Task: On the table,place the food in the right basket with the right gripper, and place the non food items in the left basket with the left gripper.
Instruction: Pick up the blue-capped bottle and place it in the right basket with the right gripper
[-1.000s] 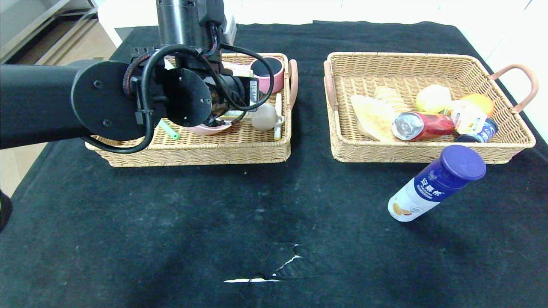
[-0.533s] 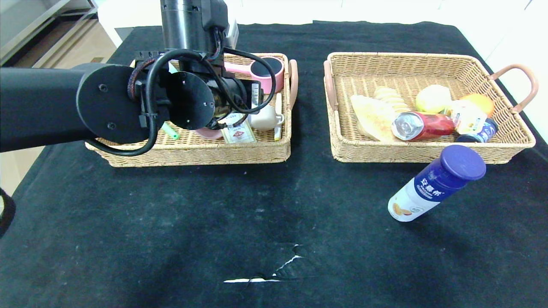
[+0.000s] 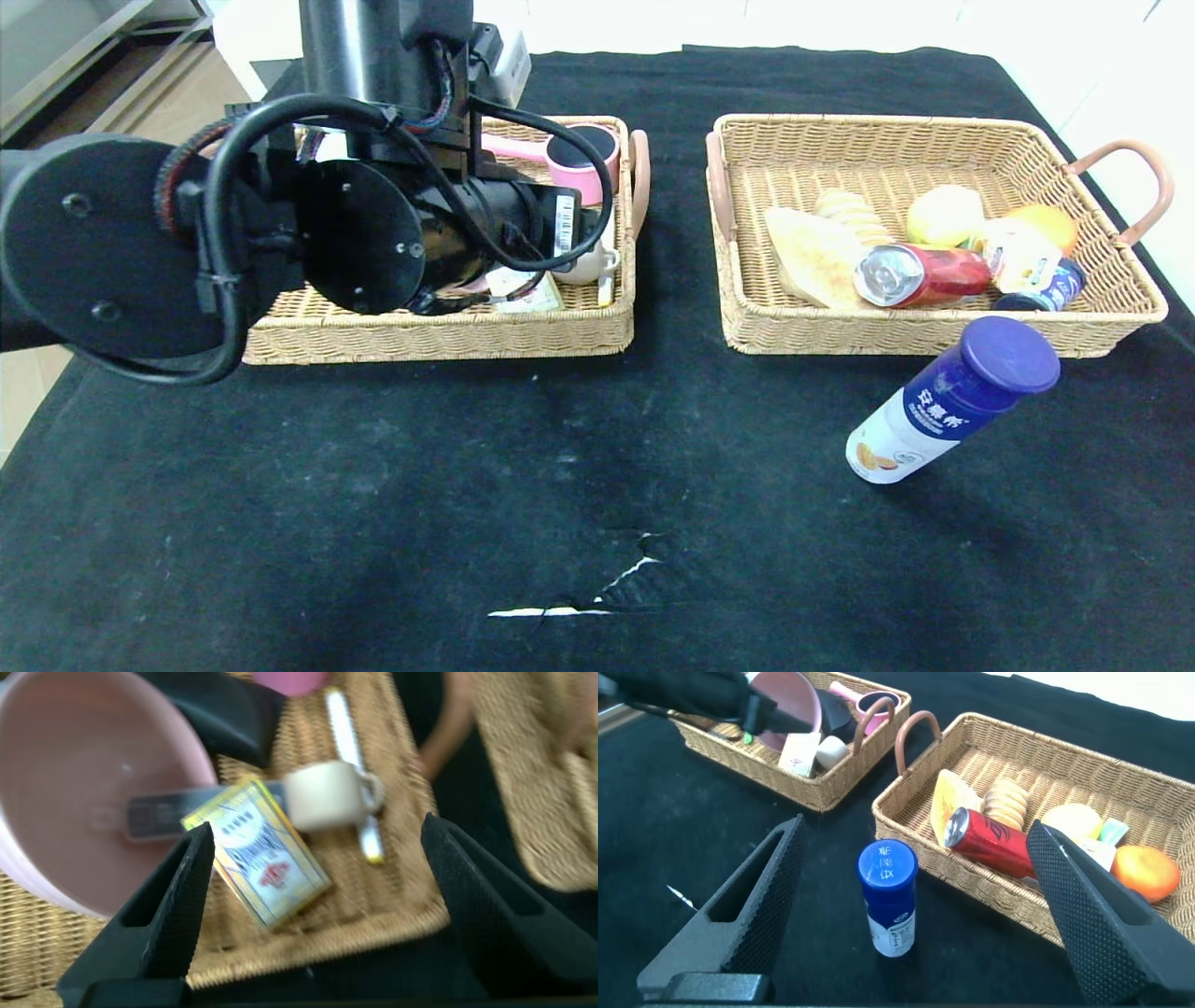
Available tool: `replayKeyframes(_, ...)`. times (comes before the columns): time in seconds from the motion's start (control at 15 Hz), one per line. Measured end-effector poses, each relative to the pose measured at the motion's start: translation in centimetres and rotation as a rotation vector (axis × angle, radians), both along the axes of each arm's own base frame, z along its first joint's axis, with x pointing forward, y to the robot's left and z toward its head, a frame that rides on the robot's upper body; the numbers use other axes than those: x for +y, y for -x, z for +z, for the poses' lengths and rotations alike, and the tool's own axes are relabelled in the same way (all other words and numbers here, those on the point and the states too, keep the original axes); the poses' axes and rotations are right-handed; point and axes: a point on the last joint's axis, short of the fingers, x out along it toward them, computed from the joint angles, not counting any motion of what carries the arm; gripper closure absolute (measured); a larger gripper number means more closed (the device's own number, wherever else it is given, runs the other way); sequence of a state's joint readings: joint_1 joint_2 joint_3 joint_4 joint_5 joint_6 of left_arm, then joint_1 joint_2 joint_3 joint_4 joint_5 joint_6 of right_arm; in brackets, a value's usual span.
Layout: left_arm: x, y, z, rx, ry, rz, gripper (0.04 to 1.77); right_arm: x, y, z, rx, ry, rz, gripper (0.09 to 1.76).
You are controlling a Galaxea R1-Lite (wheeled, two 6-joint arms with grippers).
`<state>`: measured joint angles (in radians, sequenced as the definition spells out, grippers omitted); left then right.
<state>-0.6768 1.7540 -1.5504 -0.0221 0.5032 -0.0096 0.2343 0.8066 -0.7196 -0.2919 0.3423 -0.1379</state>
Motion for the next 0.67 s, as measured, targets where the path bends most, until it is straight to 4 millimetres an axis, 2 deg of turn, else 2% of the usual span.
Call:
replayKeyframes(0.33, 1.4, 5.7, -1.2, 0.058, -0.046, -0.273, 0.15, 0.1, -0.1, -0.3, 0.007, 0.012, 0.035, 0.14)
replayKeyframes(0.67, 4.2, 10.2, -4.3, 0.137, -0.094, -0.572, 0.12, 0.0, -0.5, -0.8, -0.002, 0.071, 0.019, 0.14)
